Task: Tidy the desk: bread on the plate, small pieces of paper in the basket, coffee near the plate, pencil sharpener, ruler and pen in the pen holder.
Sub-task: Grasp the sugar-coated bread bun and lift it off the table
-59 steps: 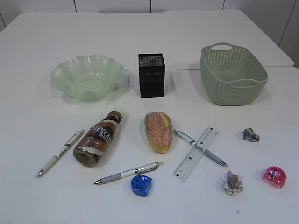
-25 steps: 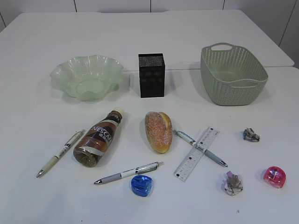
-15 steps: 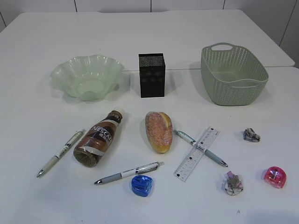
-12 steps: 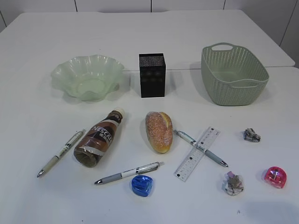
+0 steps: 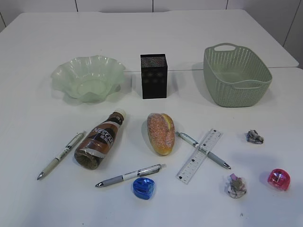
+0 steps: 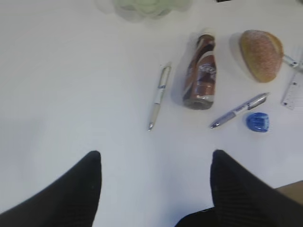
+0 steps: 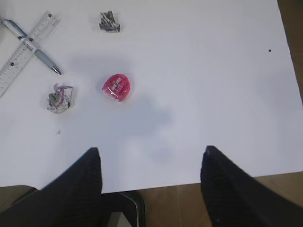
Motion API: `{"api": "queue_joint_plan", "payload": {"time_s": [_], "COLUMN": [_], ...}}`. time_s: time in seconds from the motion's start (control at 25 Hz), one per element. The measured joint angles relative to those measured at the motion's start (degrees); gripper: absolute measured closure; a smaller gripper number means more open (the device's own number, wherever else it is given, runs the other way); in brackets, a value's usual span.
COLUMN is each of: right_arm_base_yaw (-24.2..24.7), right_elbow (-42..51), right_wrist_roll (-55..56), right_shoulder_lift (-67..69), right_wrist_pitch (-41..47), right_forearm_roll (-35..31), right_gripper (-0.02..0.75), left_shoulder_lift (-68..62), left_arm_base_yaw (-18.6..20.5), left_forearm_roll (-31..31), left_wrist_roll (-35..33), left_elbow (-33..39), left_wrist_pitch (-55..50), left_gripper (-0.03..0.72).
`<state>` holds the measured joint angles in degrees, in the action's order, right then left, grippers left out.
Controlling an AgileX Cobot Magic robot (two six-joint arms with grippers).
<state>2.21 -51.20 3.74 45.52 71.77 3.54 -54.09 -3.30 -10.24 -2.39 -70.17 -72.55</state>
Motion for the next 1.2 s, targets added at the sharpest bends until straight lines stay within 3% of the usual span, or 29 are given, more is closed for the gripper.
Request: {"api": "queue_joint_plan", "payload": {"time_s": [0.24,0.4,0.8,1.0,1.2], "right_arm_base_yaw": [0.0,0.0,0.0,0.0,0.0], "right_elbow": [0.0,0.0,-0.48,-0.48,-0.48], "right_wrist_roll": [0.1,0.1,-0.76,-0.8,1.33], "right_shoulder_lift": [10.37,15.38,21.77,22.16,22.73], "right_wrist_pitch": [-0.1,-0.33,-3.57,-4.23,-9.88], "right_forearm_roll": [0.1,1.19,1.93,1.93,2.07], "right_gripper": [0.225,0.225,0.225,0.225,0.225], "left_shoulder_lift": [-6.76,-13.76,-34.77,-44.65,-53.89], "left_arm_base_yaw": [-5.12,-11.67,-28.52,-32.45,-32.45], "left_forearm_roll": [-5.25,-6.2,2.65,4.38,4.52], "left_wrist_roll": [-0.5,-0.22,8.77,13.8,17.84], "left_elbow": [-7.51,-14.22,-27.53,-30.35,-31.12], "left_wrist_pitch": [0.09,0.09,0.22,0.54,1.29], "left_gripper": [0.187,0.187,0.183,0.131,0.09]}}
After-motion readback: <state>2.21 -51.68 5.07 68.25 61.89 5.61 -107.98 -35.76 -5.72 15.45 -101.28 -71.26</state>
